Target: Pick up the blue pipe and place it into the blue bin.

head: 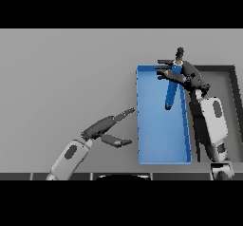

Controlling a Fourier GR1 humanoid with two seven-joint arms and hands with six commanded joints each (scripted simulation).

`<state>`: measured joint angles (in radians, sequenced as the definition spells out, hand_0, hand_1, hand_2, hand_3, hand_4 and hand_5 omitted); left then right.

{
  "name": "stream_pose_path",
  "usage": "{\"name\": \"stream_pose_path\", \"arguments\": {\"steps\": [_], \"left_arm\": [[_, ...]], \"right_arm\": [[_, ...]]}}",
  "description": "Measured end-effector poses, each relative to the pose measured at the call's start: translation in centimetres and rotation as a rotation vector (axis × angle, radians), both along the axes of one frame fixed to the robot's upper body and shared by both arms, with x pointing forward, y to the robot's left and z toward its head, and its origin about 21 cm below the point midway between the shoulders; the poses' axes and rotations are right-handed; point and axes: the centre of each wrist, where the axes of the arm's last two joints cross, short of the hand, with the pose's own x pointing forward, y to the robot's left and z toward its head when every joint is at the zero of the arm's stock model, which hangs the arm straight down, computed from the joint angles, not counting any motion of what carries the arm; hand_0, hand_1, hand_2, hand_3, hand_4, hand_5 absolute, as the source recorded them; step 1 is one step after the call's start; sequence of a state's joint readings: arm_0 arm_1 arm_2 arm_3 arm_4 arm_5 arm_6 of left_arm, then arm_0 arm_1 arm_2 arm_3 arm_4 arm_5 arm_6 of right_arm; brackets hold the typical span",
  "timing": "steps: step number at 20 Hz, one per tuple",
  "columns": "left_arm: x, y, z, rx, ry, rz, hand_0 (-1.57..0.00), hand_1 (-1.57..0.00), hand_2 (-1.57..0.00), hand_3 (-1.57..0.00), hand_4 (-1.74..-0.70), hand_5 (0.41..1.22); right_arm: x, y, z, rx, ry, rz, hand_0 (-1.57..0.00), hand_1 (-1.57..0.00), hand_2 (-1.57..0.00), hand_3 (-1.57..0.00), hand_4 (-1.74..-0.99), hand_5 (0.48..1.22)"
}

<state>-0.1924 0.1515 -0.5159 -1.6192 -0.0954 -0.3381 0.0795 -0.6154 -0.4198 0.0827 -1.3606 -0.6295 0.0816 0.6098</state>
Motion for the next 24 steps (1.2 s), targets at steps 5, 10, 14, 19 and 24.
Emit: {"name": "stream_pose_path", "arguments": {"steps": [5, 10, 14, 19, 24], "left_arm": [[0.1, -0.2, 0.1, 0.017, 0.016, 0.009, 0.0, 0.0, 0.0, 0.0, -0.89, 0.455], [-0.1, -0.4, -0.1, 0.015, 0.019, 0.013, 0.0, 0.0, 0.0, 0.0, -0.89, 0.453], [0.0, -0.2, -0.1, 0.015, 0.02, 0.005, 0.0, 0.0, 0.0, 0.0, -0.89, 0.453], [-0.1, -0.4, -0.2, 0.0, 0.018, 0.003, 0.0, 0.0, 0.0, 0.0, -0.91, 0.455], [-0.2, -0.4, -0.3, -0.003, 0.029, 0.011, 0.0, 0.0, 0.0, 0.0, -0.92, 0.462]], "right_arm": [[-1.1, -0.9, -4.5, -0.124, 0.206, 0.011, -1.56, -1.46, -1.39, -1.12, -1.547, 1.133], [-1.1, -0.2, -7.0, -0.173, 0.439, -0.007, -0.53, -0.48, -0.46, -0.37, -1.285, 1.141], [-1.5, 0.2, -7.1, -0.359, 0.412, 0.088, -0.22, -0.19, -0.19, -0.15, -1.165, 0.924], [-1.1, 0.8, -7.8, -0.499, 0.33, 0.121, -0.07, -0.06, -0.06, -0.05, -1.125, 0.764], [-1.2, 0.2, -8.2, -0.486, 0.317, 0.095, -0.02, -0.02, -0.02, -0.02, -1.119, 0.695]]}}
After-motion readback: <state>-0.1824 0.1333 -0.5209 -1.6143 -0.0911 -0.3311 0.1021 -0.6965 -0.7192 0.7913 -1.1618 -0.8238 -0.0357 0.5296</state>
